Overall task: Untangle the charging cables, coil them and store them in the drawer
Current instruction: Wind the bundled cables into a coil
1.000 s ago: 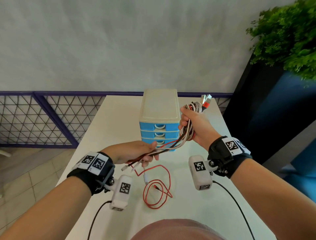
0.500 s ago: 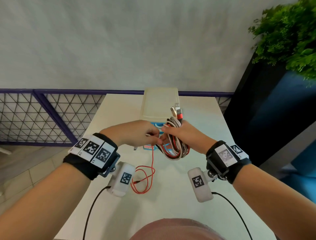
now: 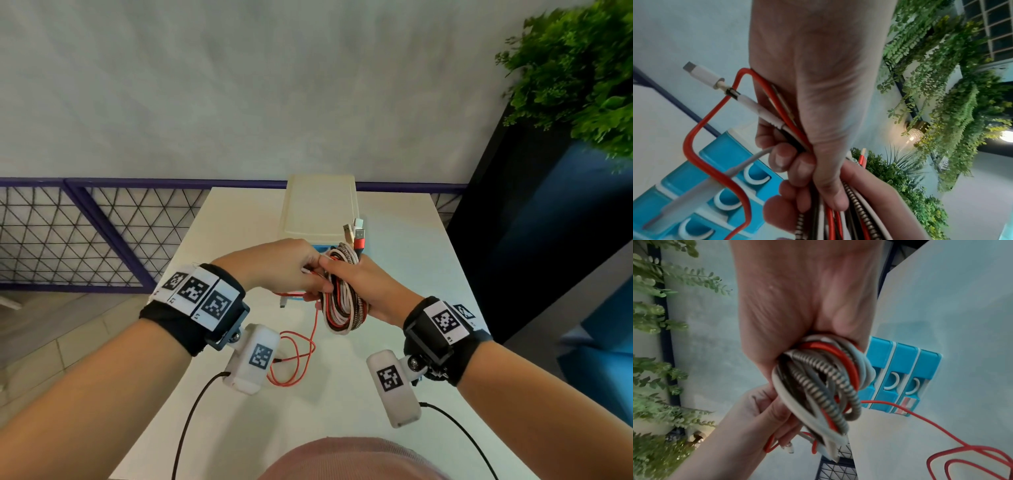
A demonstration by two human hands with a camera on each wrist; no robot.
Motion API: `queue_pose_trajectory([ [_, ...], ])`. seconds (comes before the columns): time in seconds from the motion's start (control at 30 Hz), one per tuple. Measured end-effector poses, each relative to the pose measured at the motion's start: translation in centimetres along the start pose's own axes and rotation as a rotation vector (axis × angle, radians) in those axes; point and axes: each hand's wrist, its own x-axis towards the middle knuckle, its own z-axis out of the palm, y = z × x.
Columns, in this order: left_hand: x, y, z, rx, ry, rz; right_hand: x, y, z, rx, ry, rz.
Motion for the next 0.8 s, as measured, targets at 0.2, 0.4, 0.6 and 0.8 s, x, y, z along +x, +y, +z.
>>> queue_pose_trajectory([
  [0.2,0.4,0.2,1.0,-0.094,0.037,-0.083,-0.8,-0.7,-0.1,0.046,-0.143,0.083],
  [0.4,0.5,0.1,1.2,0.021,0.160,-0.129,-0.6,-0.8,0.3,-0.117,-0.198,0.103],
  [0.6,-0.2,-0.1,-1.3,-0.133,-0.204,-0.254,-1.0,-0.8,0.2,-0.128,-0.274,0.122],
  [0.8,-1.5,-1.1,-3.0,-0.869,-0.367,-0.297,-1.1,-1.3,0.0,-0.131,-0.324,0.107],
])
